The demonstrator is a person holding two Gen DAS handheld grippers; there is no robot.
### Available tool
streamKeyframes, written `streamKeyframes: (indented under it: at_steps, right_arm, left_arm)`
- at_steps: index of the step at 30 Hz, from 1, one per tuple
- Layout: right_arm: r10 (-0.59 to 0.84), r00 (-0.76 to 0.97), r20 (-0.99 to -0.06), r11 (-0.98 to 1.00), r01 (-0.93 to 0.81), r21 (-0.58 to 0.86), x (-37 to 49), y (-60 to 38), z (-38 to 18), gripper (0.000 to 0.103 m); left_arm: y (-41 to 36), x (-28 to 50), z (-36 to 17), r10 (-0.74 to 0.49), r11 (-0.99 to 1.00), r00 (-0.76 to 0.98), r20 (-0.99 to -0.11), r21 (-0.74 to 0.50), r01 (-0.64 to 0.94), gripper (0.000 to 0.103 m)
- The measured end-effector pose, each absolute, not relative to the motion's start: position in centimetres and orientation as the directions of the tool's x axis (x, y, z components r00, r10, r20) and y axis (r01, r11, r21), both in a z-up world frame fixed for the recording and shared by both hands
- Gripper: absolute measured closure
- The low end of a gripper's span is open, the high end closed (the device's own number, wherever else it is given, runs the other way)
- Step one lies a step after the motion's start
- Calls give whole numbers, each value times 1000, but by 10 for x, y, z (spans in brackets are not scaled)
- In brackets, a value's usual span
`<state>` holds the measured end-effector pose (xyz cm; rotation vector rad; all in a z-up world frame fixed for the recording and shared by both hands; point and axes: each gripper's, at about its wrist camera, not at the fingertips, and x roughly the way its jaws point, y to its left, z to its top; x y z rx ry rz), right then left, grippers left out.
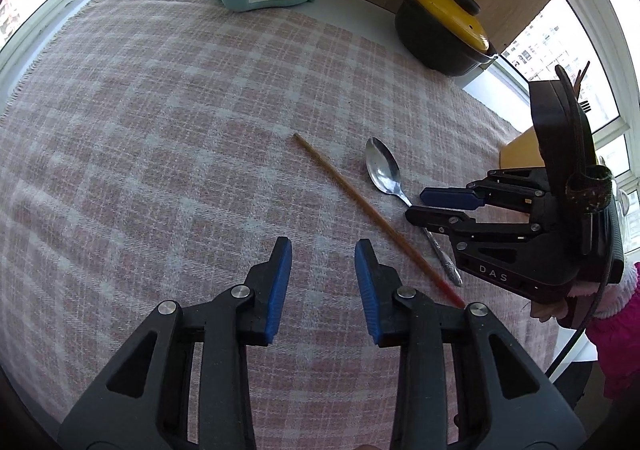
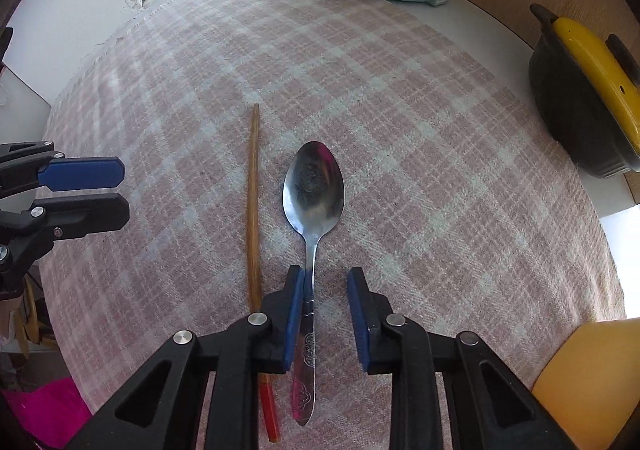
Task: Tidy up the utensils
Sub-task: 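Move both open grippers back down to the metal spoon and chopstick, then close the right gripper on the metal spoon while the left gripper grasps the chopstick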
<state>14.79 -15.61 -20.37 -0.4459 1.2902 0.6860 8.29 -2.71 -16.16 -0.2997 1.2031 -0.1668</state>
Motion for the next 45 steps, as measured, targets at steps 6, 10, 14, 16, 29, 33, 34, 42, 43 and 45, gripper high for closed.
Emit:
streamKeyframes:
  at_steps: [6,10,14,16,29,33,34,42,43,45]
  right_arm:
    - [179,156,-971,763,-646,37,154,-156,-207,96]
    - [170,167,-971,784,-620,31,157,-171,-208,96]
    - [163,174,-971,801,-598,27,159,-186,-209,96]
    - [165,176,-970,809,-587,31,160,-192,-209,96]
    - [173,181,-968,836,-547,47,159,-219,-208,96]
    - [177,173,-969,857,-511,65,163,-231,-209,85]
    - [182,167,-969,862,-501,76,165,-234,-209,83]
    - [138,180,-974,863,-504,30,168,-230,-208,89]
    - [132,183,-974,860,-509,21,167,-230,-208,90]
    - [120,185,-975,854,-520,7,170,-221,-210,93]
  left_arm:
    - [-36,102,-172,-358,917,308,-881,-394,-61,79]
    - [-43,119,-183,-378,903,260,-889,-416,-110,78]
    - [-47,135,-198,-398,884,211,-893,-435,-173,78]
    - [-53,141,-202,-367,900,193,-910,-399,-172,78]
    - [-117,166,-203,-162,986,230,-960,-169,-10,78]
    - [-148,167,-204,-72,993,279,-957,-43,110,87]
    - [-153,166,-204,-60,991,290,-955,-21,135,87]
    - [-146,178,-208,-131,985,268,-955,-95,142,97]
    - [-142,177,-208,-138,984,267,-954,-101,149,97]
    - [-139,177,-208,-144,981,266,-953,-101,166,97]
